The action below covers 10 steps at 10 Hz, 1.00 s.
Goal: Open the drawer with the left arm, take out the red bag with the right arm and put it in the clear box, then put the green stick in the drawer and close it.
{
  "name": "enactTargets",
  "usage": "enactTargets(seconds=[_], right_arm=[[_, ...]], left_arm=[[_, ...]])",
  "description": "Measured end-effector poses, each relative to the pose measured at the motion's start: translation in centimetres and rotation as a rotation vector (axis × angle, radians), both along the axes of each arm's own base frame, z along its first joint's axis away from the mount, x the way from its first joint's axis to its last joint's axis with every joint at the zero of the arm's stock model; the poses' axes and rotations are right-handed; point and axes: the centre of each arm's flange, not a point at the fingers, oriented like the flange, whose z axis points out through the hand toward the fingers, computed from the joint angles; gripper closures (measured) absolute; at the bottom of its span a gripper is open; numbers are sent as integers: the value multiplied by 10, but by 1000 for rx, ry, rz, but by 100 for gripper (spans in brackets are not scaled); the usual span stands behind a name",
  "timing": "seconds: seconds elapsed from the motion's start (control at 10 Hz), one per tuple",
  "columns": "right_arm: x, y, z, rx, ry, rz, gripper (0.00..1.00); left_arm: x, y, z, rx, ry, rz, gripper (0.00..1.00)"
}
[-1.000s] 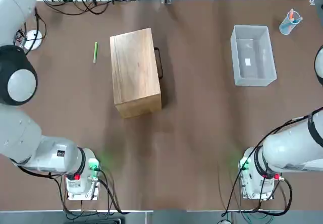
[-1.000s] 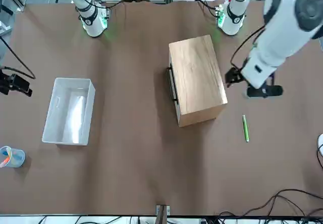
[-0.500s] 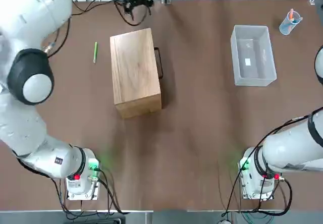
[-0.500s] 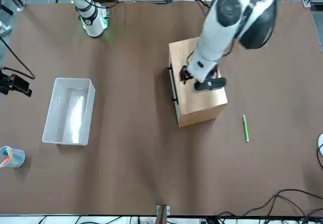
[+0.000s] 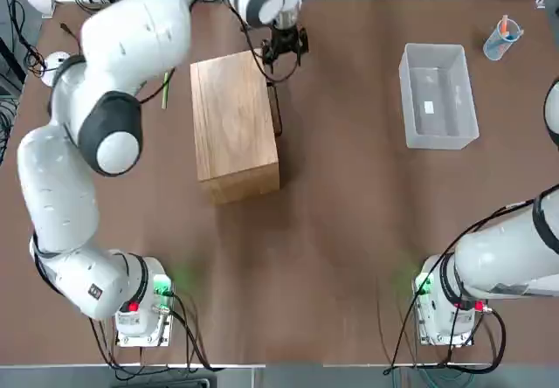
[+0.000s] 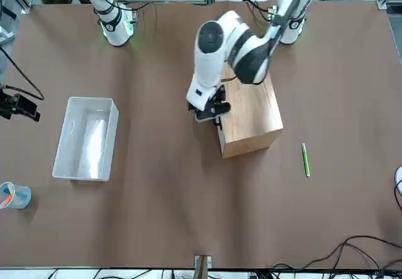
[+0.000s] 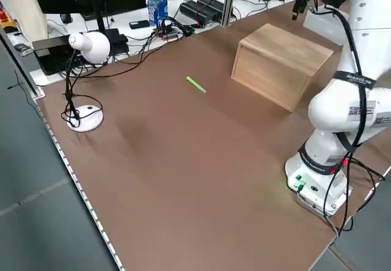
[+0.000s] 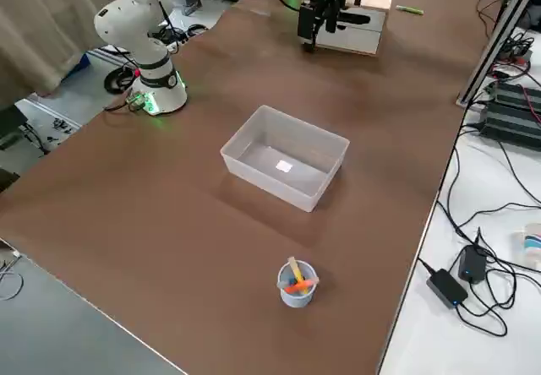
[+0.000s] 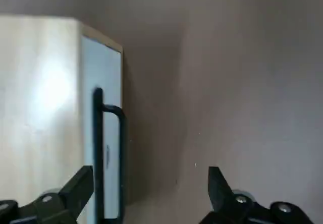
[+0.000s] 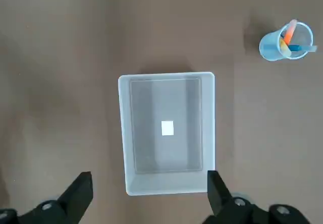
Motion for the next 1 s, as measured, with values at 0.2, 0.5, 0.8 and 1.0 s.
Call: enactTargets(seconds=[0.2,0.5,0.8,1.0], right_arm=[[3,-9,-8,0,11,-15,0],[5,-10,-11,1,14,-16,0],[7,-6,-9,0,-1,-9,0],[7,-2,-9,1,-4,-2,0]], left_arm=[[-14,-18,-26,38,3,-31,0],[-37,-35,-54,104,18,-83,0],[-39,-27,-65,183,27,-95,0],[-40,-25,-77,206,38,-98,0]])
